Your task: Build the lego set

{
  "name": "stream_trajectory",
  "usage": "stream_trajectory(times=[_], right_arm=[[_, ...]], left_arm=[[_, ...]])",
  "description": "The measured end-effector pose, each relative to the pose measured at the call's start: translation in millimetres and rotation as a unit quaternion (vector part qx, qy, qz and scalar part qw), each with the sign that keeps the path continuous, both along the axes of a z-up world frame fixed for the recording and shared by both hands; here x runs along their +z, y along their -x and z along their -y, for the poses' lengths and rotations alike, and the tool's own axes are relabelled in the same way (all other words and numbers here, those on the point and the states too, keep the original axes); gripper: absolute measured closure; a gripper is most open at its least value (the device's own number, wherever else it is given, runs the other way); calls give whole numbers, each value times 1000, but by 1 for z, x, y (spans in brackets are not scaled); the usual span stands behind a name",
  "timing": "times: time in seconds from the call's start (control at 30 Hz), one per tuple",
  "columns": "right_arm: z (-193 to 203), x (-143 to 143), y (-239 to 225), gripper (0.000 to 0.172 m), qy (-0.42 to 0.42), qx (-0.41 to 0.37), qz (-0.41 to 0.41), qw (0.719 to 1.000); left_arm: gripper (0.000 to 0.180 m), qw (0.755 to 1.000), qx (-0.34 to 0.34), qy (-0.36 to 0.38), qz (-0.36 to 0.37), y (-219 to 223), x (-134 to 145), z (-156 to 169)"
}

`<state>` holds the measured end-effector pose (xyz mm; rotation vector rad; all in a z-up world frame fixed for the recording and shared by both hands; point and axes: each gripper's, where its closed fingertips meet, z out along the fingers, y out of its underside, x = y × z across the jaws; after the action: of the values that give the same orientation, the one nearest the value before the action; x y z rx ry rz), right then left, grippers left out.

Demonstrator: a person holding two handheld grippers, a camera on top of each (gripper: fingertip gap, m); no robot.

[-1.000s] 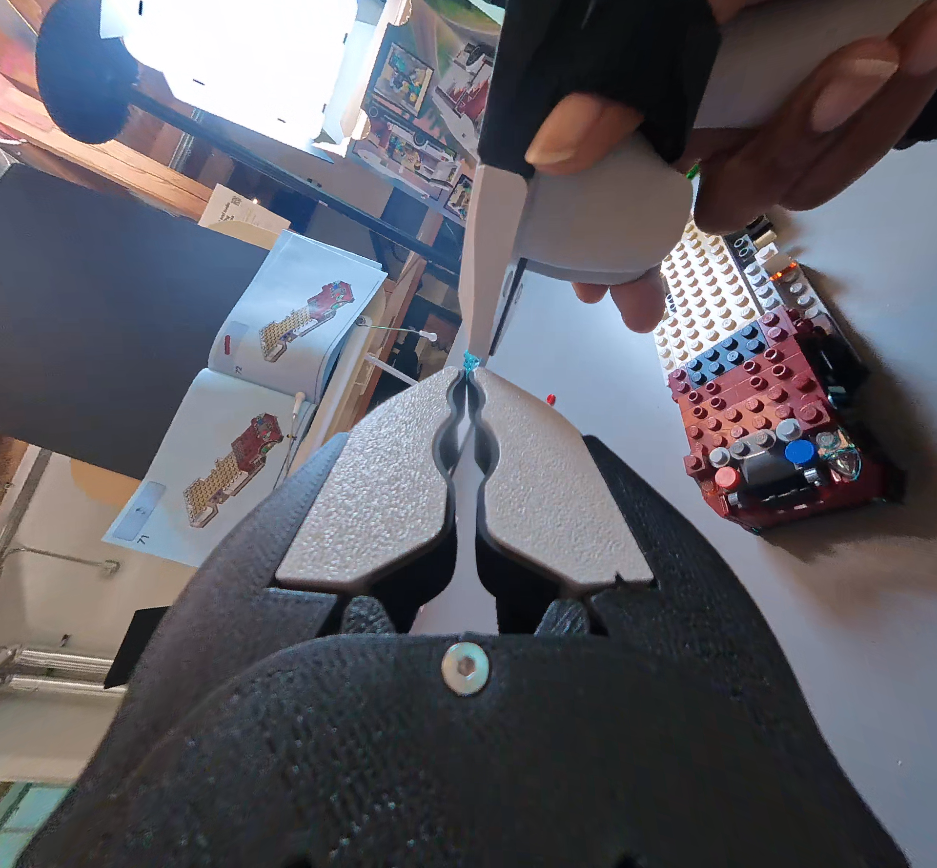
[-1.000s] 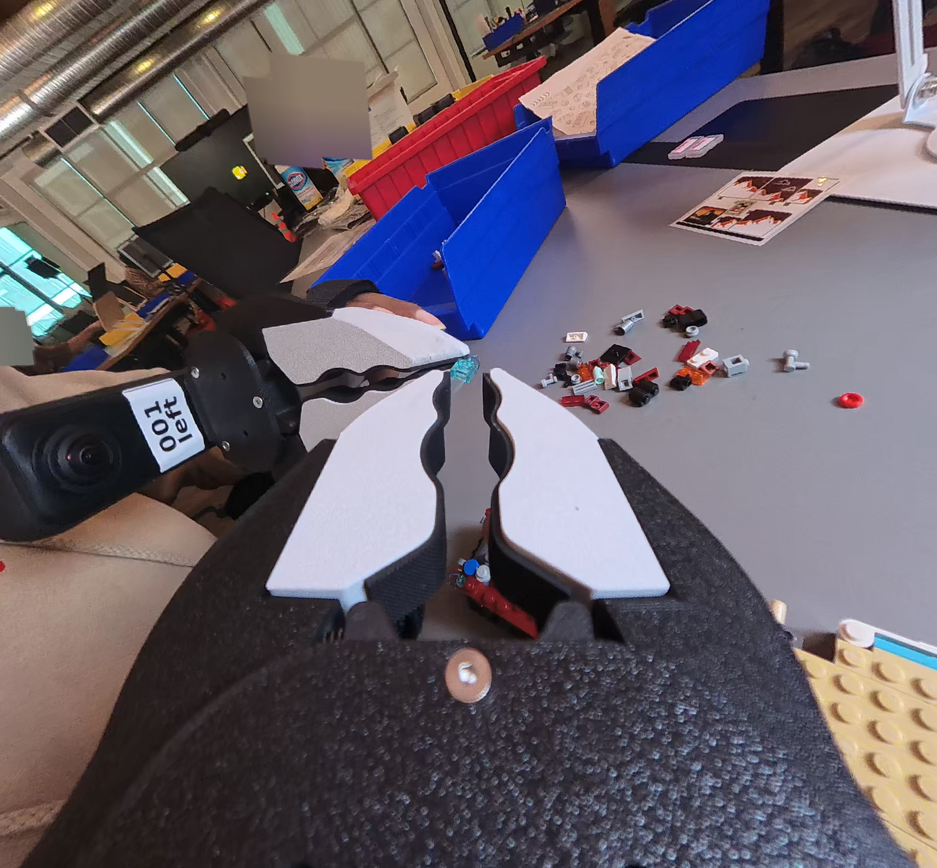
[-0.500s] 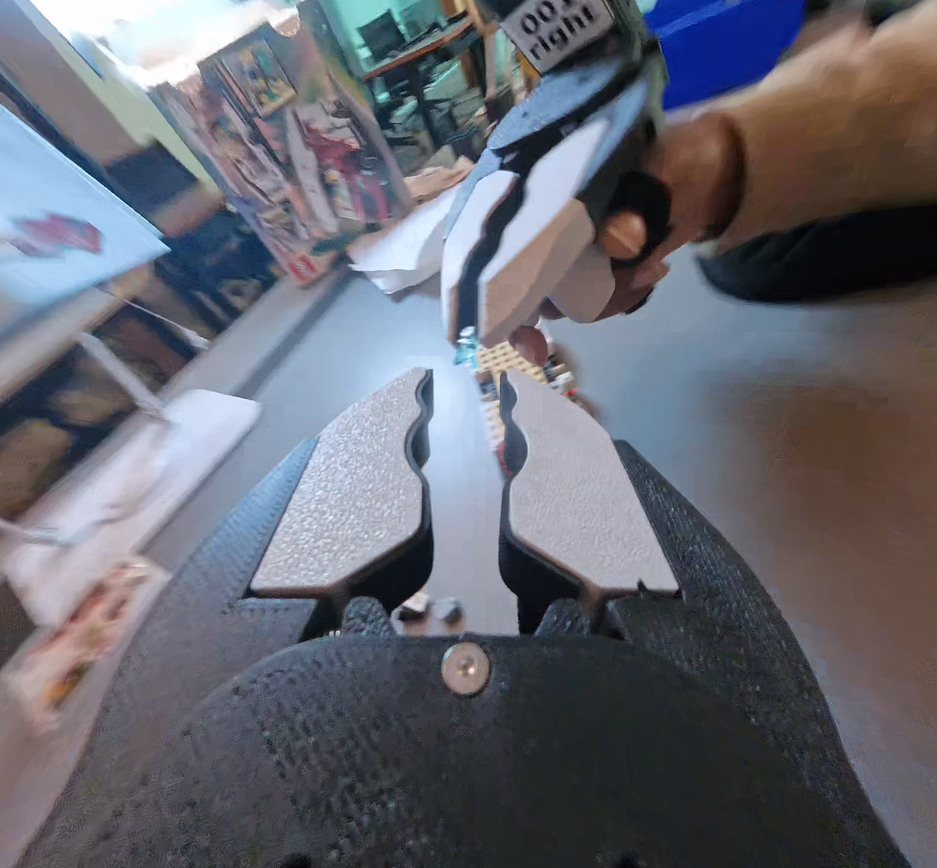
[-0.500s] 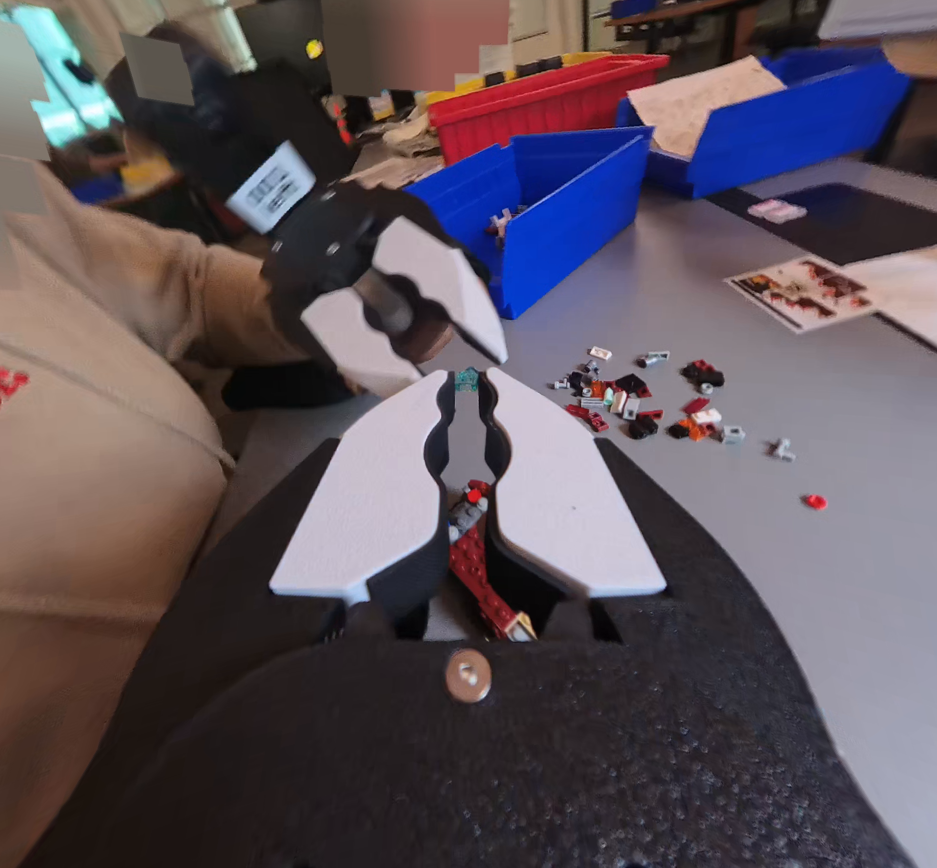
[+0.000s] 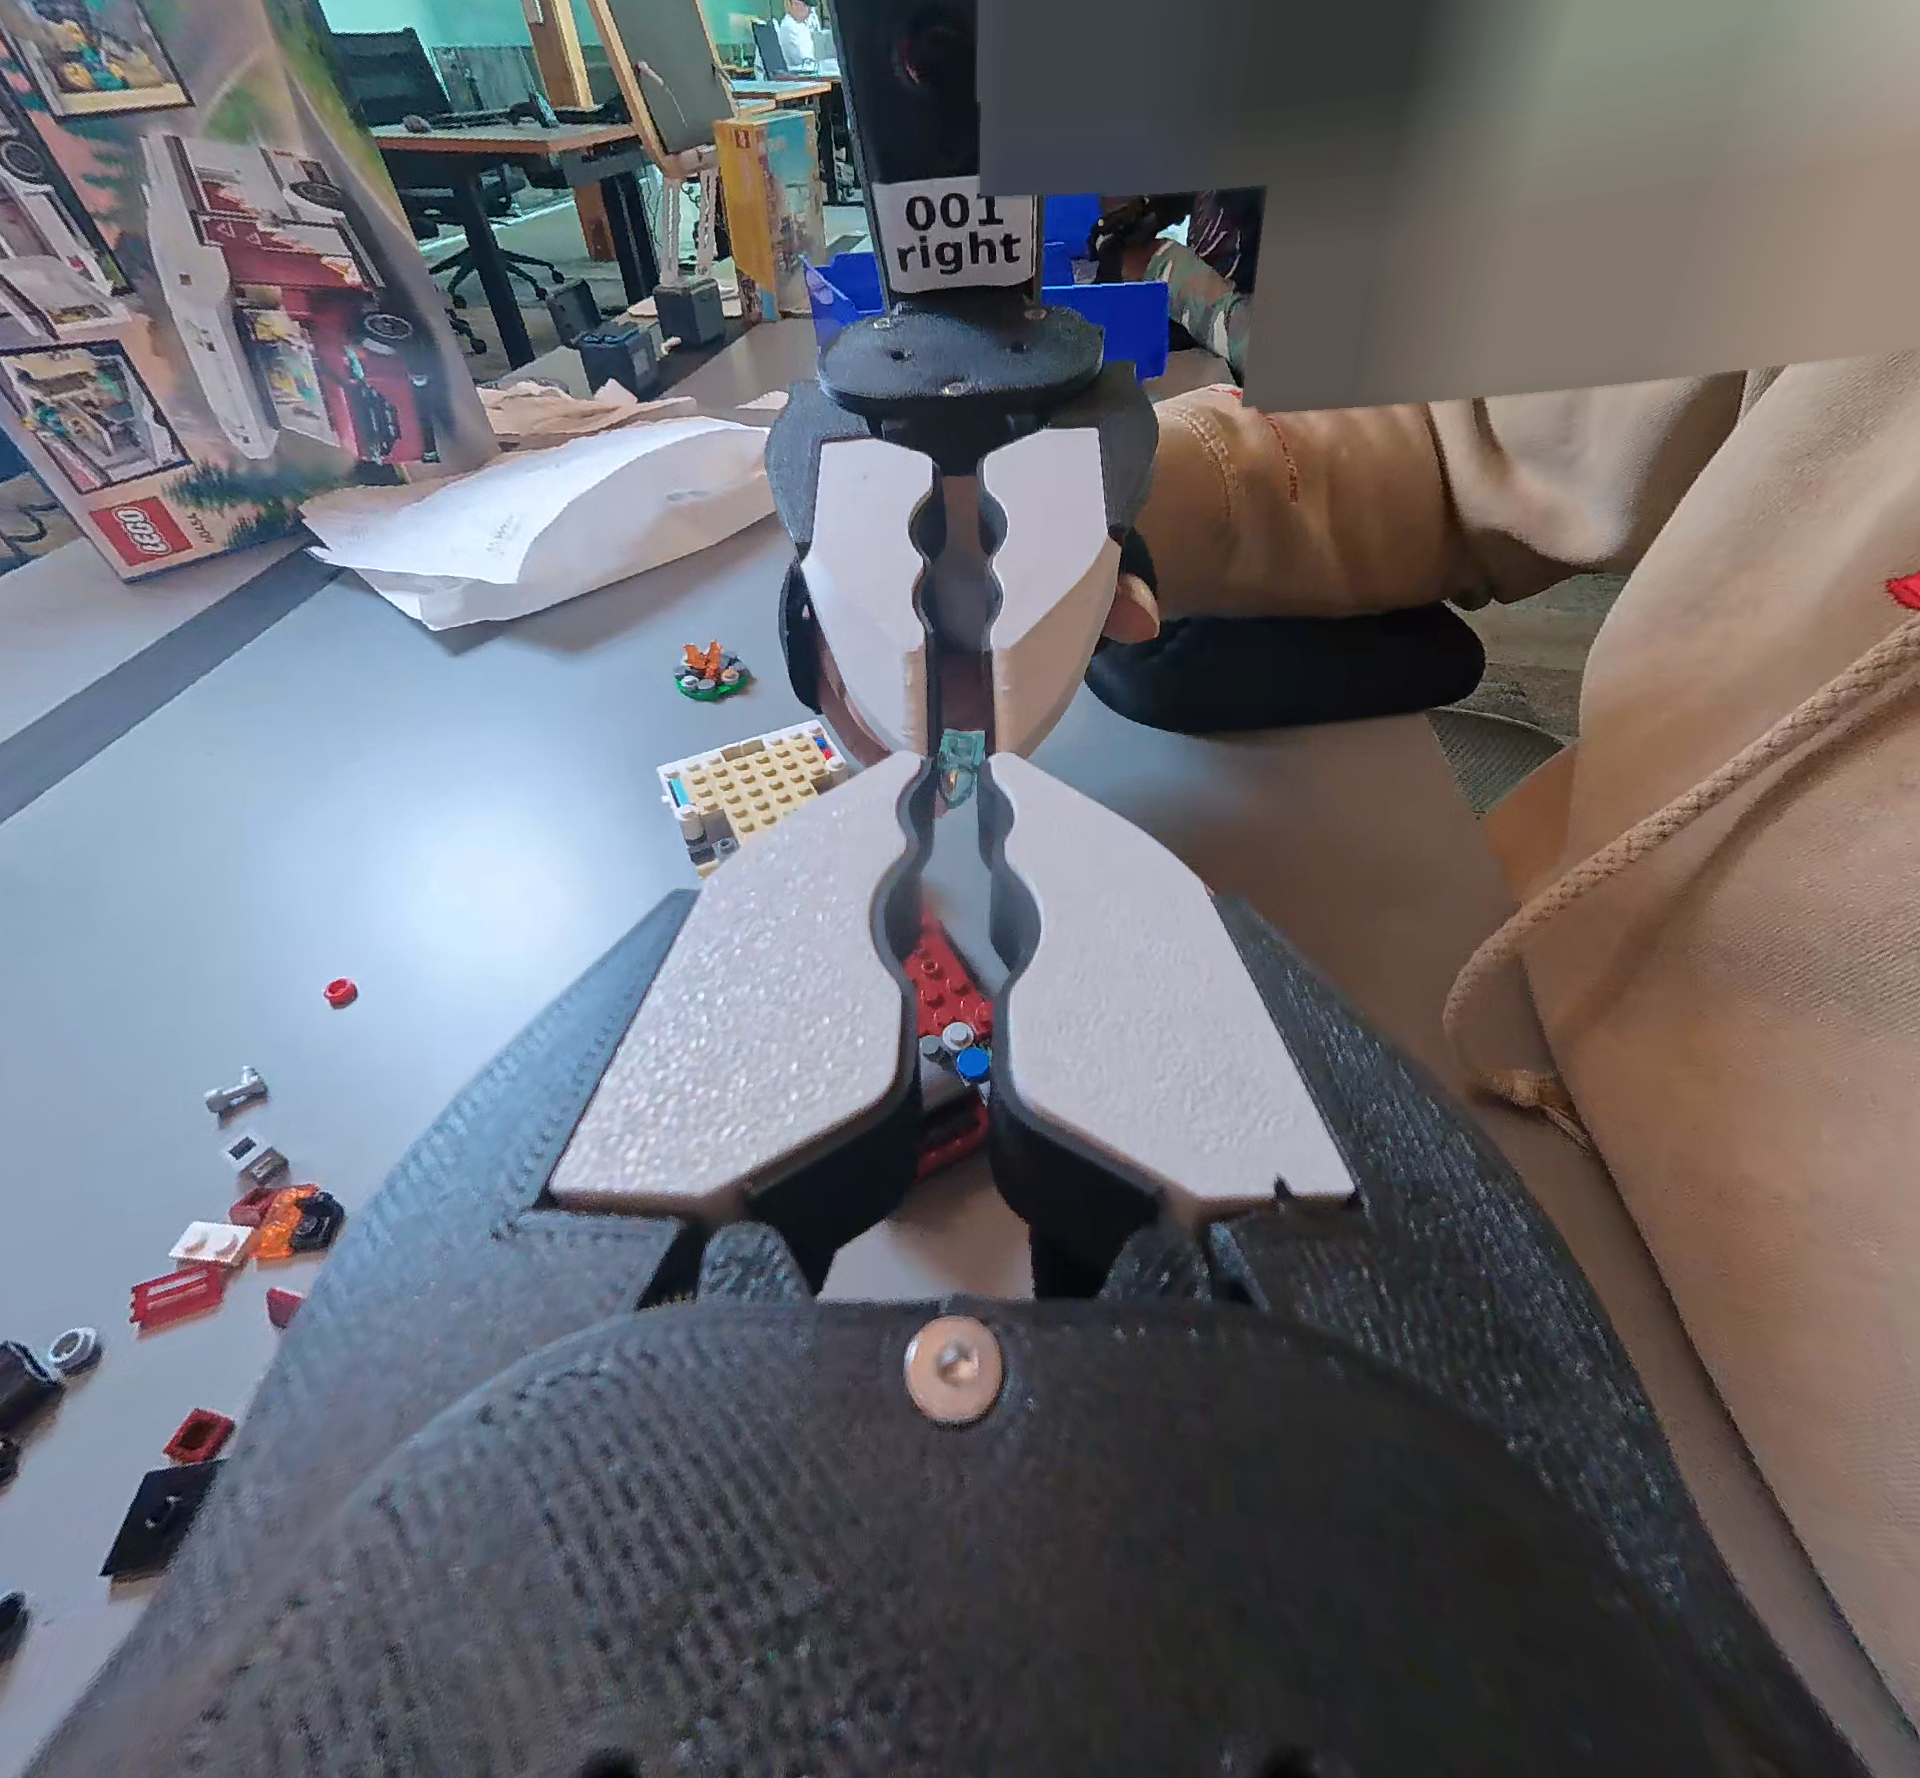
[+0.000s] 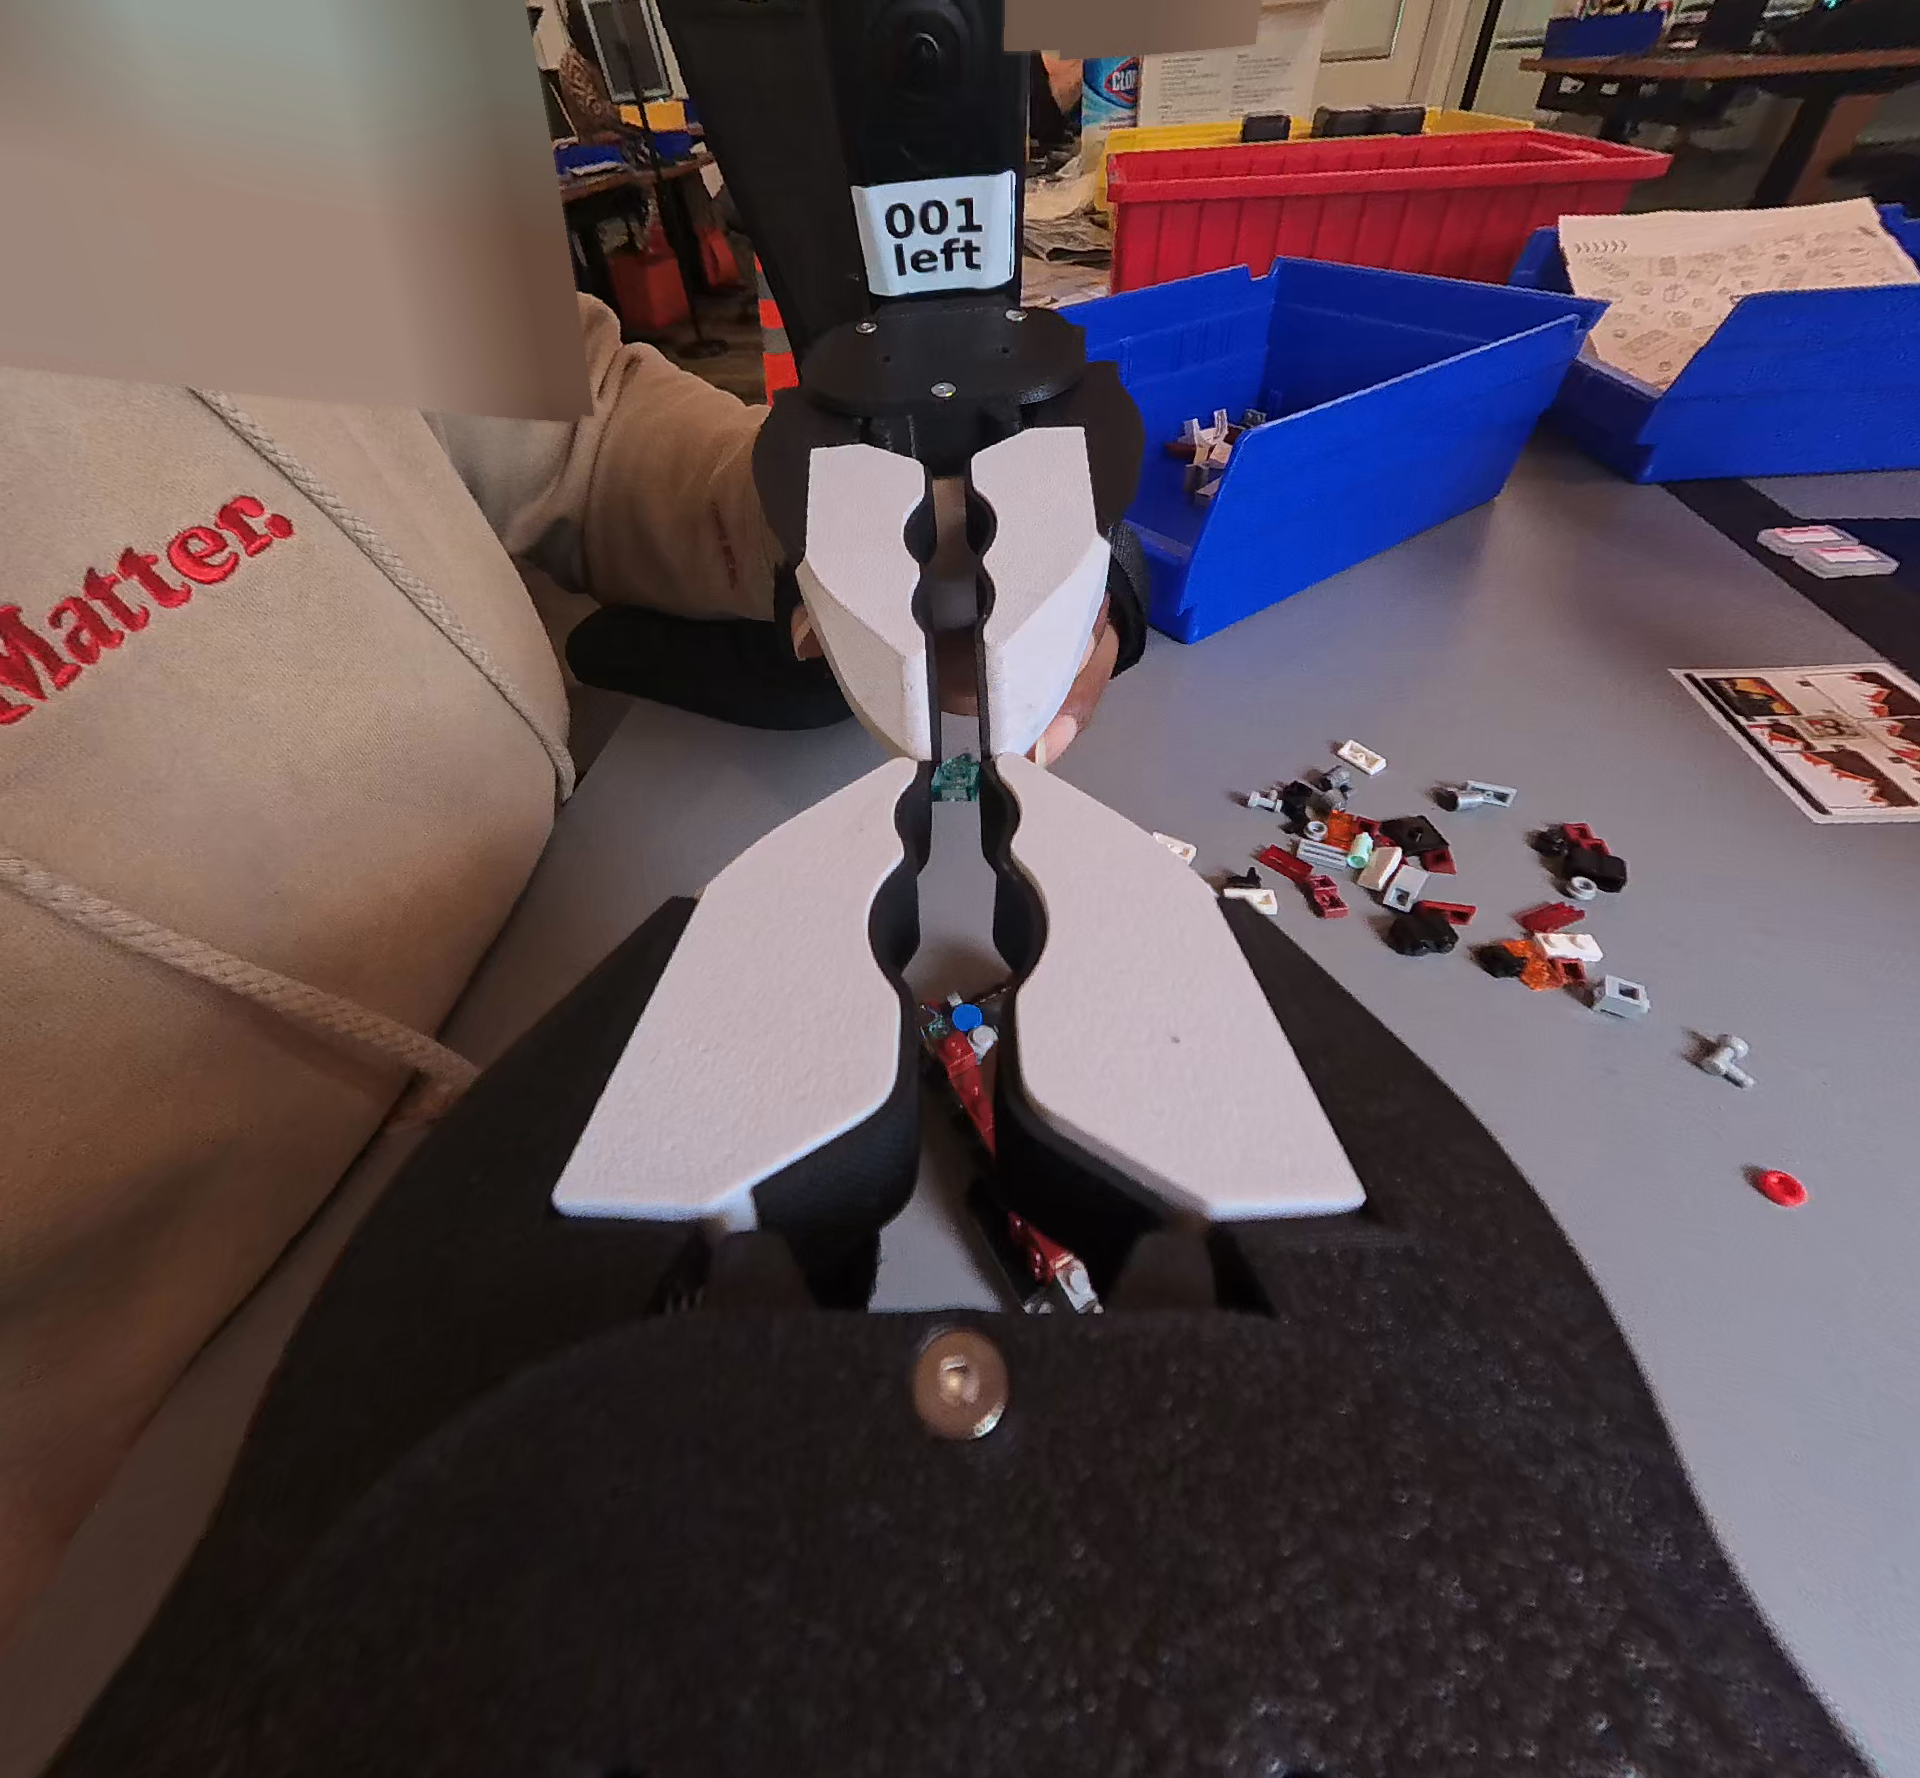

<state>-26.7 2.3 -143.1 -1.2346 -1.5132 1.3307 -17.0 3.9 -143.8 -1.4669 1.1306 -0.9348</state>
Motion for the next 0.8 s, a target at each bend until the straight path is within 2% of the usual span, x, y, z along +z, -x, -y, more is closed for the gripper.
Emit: stream_trajectory(times=[0.3,0.4,0.57,0.8], right_arm=[[0,-1,0,163,12,3,-10,1000],[1,0,0,163,11,6,-12,1000],[3,-1,0,163,11,8,-12,1000],[3,0,0,163,9,6,-17,1000]], left_arm=[[174,1000,-5,15,9,1,-1,0],[168,1000,-6,16,8,2,-1,0],[173,1000,-12,17,9,1,-1,3],[170,1000,-11,19,5,2,-2,2]])
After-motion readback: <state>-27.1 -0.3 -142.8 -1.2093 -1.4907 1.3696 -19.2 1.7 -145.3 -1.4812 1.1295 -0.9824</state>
